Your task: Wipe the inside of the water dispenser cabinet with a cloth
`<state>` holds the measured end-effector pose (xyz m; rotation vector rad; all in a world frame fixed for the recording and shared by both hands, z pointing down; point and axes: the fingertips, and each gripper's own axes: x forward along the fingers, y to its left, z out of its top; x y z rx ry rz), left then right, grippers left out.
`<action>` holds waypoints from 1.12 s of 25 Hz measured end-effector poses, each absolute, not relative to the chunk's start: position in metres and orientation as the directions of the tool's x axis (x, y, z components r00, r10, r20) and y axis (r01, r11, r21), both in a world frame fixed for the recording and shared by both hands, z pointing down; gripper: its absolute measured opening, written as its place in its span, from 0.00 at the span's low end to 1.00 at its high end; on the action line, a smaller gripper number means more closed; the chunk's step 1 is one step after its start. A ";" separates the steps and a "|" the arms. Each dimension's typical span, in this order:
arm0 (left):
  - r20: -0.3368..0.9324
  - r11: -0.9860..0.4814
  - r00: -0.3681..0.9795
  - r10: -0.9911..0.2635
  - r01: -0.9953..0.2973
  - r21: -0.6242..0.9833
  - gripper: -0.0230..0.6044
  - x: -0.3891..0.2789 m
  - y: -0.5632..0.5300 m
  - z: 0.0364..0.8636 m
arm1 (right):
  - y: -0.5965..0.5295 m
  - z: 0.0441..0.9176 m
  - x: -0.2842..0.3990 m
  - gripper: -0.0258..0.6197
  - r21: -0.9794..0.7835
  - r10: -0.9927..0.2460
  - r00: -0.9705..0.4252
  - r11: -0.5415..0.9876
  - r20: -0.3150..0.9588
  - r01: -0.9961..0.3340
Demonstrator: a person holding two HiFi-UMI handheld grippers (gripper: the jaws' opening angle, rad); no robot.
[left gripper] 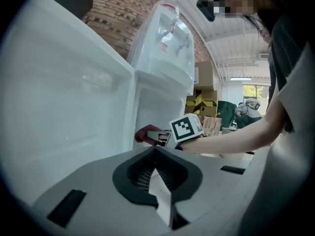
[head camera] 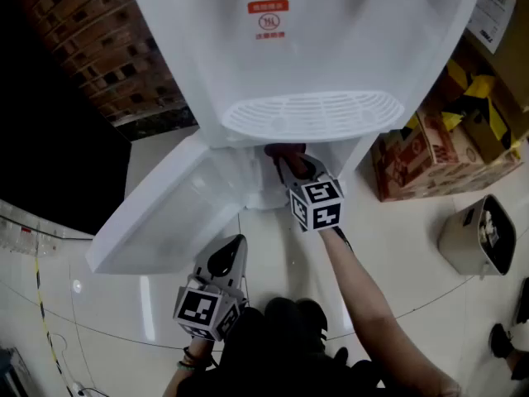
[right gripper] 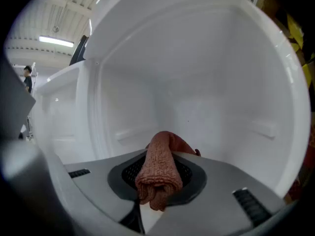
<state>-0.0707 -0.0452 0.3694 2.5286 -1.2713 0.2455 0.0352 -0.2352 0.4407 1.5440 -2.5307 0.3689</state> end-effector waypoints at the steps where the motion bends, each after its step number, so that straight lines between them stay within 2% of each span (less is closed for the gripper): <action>1: 0.286 -0.551 0.584 -0.760 -0.812 0.193 0.00 -0.074 -0.047 0.371 | -0.247 0.444 0.026 0.16 -0.126 -0.845 -0.468 0.450 0.258 -0.884; 6: 0.293 -0.531 0.574 -0.765 -0.819 0.219 0.00 -0.082 -0.052 0.382 | -0.293 0.459 0.005 0.16 -0.140 -0.834 -0.479 0.458 0.275 -0.878; 12: 0.340 -0.467 0.530 -0.777 -0.847 0.254 0.00 -0.104 -0.050 0.403 | -0.306 0.497 -0.003 0.16 -0.146 -0.800 -0.468 0.448 0.375 -0.882; 18: 0.335 -0.464 0.525 -0.782 -0.850 0.249 0.00 -0.103 -0.047 0.400 | -0.267 0.522 -0.012 0.16 -0.088 -0.738 -0.483 0.505 0.471 -0.858; 28: 0.337 -0.461 0.527 -0.781 -0.849 0.259 0.00 -0.102 -0.047 0.400 | -0.203 0.520 -0.023 0.16 -0.146 -0.708 -0.523 0.523 0.474 -0.840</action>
